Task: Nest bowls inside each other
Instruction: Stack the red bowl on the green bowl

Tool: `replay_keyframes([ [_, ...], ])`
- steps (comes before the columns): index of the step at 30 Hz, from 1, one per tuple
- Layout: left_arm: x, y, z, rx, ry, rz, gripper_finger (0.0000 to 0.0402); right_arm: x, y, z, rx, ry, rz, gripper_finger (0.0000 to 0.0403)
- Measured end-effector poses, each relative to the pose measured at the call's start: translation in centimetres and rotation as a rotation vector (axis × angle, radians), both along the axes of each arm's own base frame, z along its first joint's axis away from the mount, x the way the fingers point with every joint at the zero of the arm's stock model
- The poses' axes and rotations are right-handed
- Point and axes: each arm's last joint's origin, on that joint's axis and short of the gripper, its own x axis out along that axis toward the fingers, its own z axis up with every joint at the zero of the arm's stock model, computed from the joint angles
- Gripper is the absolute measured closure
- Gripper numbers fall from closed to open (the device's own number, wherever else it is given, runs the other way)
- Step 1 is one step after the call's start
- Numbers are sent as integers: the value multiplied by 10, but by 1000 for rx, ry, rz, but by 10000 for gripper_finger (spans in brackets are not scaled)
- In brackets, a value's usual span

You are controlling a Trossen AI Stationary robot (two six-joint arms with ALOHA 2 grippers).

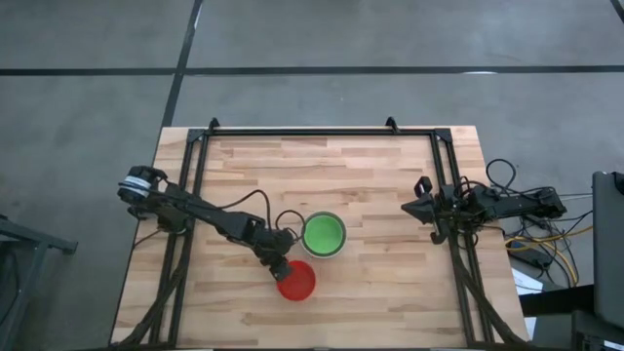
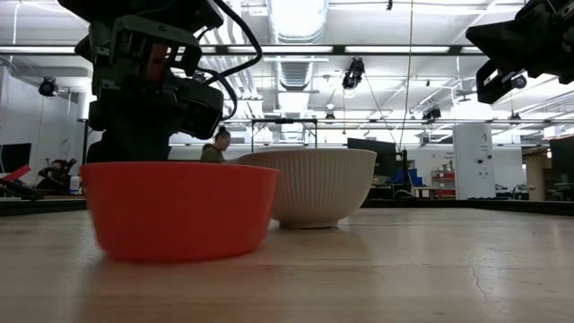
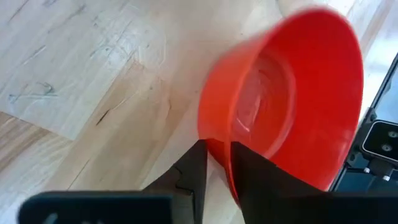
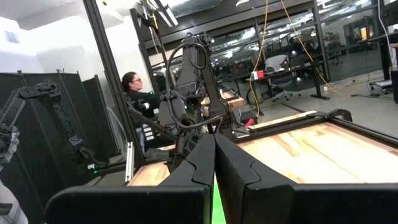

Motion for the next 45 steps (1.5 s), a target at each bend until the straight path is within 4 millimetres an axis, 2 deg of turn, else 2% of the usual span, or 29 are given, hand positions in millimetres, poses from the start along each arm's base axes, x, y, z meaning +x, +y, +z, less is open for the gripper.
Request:
replay_keyframes([
  [12,0,0,0,1,-2,-2,394,0,0,0,0,0,0,394],
  [45,0,0,4,-17,-14,-12,397,0,0,0,0,0,1,394],
])
